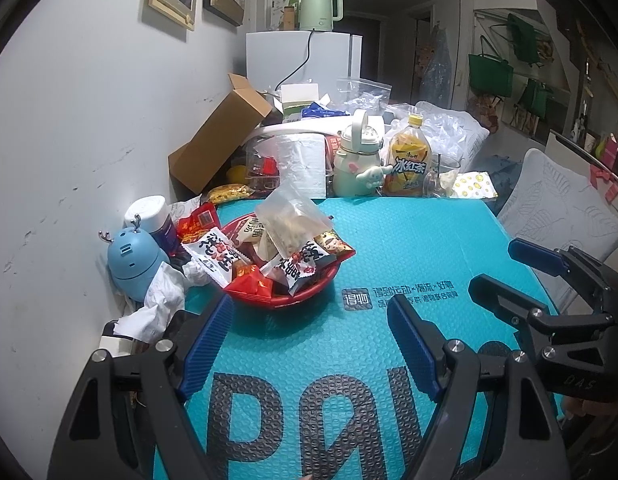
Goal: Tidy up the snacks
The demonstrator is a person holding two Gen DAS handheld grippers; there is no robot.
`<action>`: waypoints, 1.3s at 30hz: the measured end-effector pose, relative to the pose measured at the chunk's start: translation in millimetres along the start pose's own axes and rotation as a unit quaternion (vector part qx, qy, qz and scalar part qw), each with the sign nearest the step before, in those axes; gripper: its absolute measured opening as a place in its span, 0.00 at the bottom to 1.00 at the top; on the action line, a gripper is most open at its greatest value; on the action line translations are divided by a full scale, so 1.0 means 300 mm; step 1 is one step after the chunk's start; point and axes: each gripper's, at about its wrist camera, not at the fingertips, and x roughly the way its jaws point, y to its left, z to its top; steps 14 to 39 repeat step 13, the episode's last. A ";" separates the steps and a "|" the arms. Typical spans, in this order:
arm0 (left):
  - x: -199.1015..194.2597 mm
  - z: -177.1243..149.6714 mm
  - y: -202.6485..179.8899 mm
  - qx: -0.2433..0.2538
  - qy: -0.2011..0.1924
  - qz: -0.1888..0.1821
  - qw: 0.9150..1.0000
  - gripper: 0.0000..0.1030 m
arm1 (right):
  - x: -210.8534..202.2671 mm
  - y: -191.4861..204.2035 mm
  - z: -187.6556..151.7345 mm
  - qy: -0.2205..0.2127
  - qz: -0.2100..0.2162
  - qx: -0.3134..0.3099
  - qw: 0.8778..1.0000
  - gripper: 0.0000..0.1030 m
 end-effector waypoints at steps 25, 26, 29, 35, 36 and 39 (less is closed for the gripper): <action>0.010 -0.010 -0.006 0.004 0.005 0.006 1.000 0.77 | 0.010 -0.005 -0.018 0.008 -0.003 0.003 1.000 0.75; 0.010 -0.010 -0.006 0.004 0.005 0.006 1.000 0.77 | 0.010 -0.005 -0.018 0.008 -0.003 0.003 1.000 0.75; 0.010 -0.010 -0.006 0.004 0.005 0.006 1.000 0.77 | 0.010 -0.005 -0.018 0.008 -0.003 0.003 1.000 0.75; 0.010 -0.010 -0.006 0.004 0.005 0.006 1.000 0.77 | 0.010 -0.005 -0.018 0.008 -0.003 0.003 1.000 0.75; 0.010 -0.010 -0.006 0.004 0.005 0.006 1.000 0.77 | 0.010 -0.005 -0.018 0.008 -0.003 0.003 1.000 0.75; 0.010 -0.010 -0.006 0.004 0.005 0.006 1.000 0.77 | 0.010 -0.005 -0.018 0.008 -0.003 0.003 1.000 0.75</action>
